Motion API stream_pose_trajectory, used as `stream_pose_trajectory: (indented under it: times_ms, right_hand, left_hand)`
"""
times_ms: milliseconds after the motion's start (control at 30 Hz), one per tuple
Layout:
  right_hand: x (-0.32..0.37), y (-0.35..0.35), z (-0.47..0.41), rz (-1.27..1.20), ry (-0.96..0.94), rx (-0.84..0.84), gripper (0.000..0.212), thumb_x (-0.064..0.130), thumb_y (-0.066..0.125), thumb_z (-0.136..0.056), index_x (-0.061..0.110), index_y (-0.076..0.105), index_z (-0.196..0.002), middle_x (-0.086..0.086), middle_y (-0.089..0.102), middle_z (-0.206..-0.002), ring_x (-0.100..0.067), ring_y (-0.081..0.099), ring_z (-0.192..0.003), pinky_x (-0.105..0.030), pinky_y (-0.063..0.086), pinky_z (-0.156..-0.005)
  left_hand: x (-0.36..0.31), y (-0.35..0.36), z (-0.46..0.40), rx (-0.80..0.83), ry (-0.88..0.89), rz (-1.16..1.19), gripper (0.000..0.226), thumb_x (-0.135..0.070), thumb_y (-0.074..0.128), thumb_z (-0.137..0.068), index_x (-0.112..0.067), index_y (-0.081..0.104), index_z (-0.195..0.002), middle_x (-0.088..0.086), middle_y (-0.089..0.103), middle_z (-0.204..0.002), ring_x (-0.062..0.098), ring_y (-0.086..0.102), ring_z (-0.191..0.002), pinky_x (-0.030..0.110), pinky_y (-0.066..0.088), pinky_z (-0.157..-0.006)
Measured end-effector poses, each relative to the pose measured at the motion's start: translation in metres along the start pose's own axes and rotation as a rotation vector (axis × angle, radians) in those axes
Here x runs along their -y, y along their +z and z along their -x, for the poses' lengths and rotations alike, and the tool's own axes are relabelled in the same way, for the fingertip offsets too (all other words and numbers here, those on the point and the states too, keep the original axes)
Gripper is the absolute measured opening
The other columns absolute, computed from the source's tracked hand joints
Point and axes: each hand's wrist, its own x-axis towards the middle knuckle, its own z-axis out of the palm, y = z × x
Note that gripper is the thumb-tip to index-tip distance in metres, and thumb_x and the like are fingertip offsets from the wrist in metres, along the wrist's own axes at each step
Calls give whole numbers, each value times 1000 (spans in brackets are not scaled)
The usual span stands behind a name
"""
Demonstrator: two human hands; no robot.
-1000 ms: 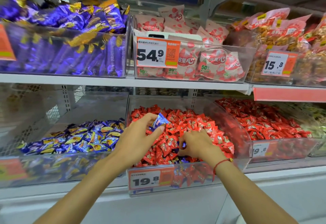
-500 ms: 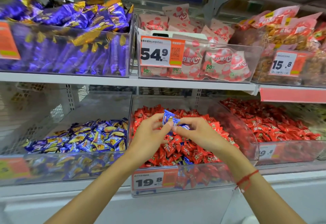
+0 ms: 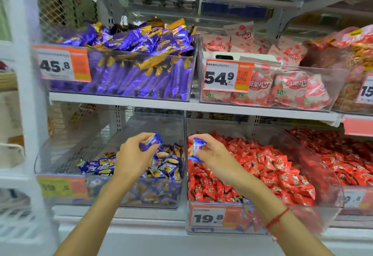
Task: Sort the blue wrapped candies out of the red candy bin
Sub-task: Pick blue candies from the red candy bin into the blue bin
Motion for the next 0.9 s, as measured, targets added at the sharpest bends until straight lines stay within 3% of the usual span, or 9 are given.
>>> stream_pose_trajectory:
  times_ms: [67,133,200,367,467,533,633,800,900]
  right_hand:
    - [4,19,-7,58,-132,-8,34,14,55,-95,27,47,-125,-13,62,-117,-25,60,-87,-35,47,-79]
    - [4,32,-21,226,-195,-8,45,18,60,-92,23,43,-134,-2,63,-122,-15,61,-98,-33,47,-90]
    - [2,34,-27,410,-207,-29,51,23,62,-90,26,43,-137,6,61,-128,-13,55,-116,-36,40,-102]
    - [-9,-13,-6,481,-239,-205,31,16,61,-88,28,63,-117,13,66,-106,-5,60,-99,-29,46,-92]
    - [-25,-63,14,580,-137,-249,23,15,63,-86,36,70,-93,19,70,-88,-1,63,-83,-30,52,-81]
    - [-38,-97,28,636,-37,-268,27,14,65,-85,41,67,-82,17,70,-82,-4,65,-80,-32,53,-80]
    - [-53,-128,47,684,66,-147,28,12,65,-84,39,67,-81,11,71,-82,-8,66,-80,-28,52,-78]
    - [-83,-126,38,700,38,99,25,3,64,-81,19,77,-95,3,75,-88,-10,67,-81,-24,52,-78]
    - [-93,-119,22,803,6,108,21,14,64,-85,23,76,-100,4,74,-96,-8,63,-86,-18,44,-76]
  left_hand:
    - [13,2,-3,106,-38,-45,35,-30,65,-91,-24,62,-125,1,68,-109,14,57,-68,30,40,-70]
    - [18,2,-5,247,-86,-30,50,-33,64,-91,-19,51,-138,3,55,-137,22,58,-109,32,42,-90]
    - [17,1,-8,270,-94,-25,52,-28,63,-92,-17,47,-140,3,50,-142,22,48,-128,32,38,-100]
    - [-22,9,10,13,75,15,28,-16,55,-95,-28,62,-119,-11,65,-114,7,59,-105,25,42,-84]
    - [-56,30,33,14,306,51,25,-15,56,-93,-32,65,-107,-20,64,-102,-2,57,-91,19,43,-79]
    - [-72,48,44,104,445,19,24,-17,56,-92,-34,64,-107,-21,63,-106,-6,55,-93,15,41,-83]
    - [-90,79,45,278,565,-59,25,-21,55,-94,-37,63,-111,-21,62,-117,-1,53,-111,27,43,-96]
    - [-97,138,22,784,609,-458,37,-23,59,-90,-32,60,-126,-4,61,-129,19,52,-122,38,42,-101]
    - [-89,149,9,802,669,-726,37,-27,63,-88,-30,60,-125,1,60,-127,24,49,-122,37,41,-99]
